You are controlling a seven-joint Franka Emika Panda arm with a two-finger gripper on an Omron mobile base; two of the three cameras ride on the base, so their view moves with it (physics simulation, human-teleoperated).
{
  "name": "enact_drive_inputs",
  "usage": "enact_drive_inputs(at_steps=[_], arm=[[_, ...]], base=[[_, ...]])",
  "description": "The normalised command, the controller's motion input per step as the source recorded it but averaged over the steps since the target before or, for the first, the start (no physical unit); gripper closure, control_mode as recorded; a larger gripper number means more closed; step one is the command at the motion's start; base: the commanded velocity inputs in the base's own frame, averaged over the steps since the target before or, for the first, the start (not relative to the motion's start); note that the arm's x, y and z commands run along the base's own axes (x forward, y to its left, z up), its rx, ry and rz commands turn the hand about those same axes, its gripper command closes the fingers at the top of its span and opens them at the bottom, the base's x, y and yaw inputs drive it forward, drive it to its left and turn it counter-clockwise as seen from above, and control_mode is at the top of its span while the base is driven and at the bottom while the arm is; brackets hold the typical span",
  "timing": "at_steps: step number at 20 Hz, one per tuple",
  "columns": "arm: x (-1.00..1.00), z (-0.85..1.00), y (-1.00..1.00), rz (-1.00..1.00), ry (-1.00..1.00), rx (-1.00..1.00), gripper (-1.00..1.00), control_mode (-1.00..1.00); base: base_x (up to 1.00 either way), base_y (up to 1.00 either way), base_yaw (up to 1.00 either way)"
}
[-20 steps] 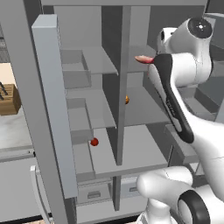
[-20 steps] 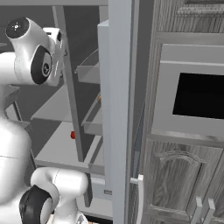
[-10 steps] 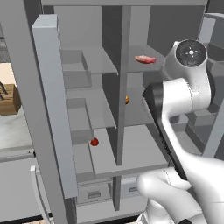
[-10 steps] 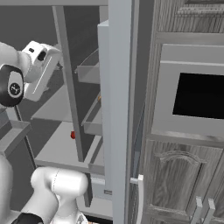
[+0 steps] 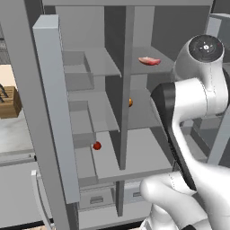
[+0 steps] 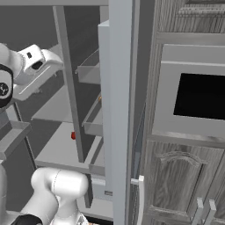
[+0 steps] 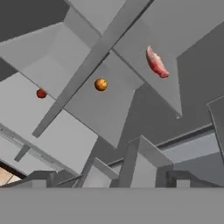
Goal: There's a steak in the fridge that needs to be moved to the freezer for freezing. Pick up the steak from the fridge, place it on any shelf in the freezer, and close the fridge and freezer doors when done.
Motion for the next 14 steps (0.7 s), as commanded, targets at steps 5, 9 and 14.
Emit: enact_drive_inputs(at_steps=[5,9,14], arm=[[-0.53,-0.01,0.00,-0.20,-0.07,0.40,-1.00,-1.00],[-0.18,-0.13,0.00,-0.22,-0.12,0.31,-1.00,-1.00],[-0.08,-0.40,0.03,-0.18,-0.09,0.32,-1.00,-1.00]], base=[[0.00,0.00,0.00],[0.00,0.00,0.00],[0.00,0.00,0.00]])
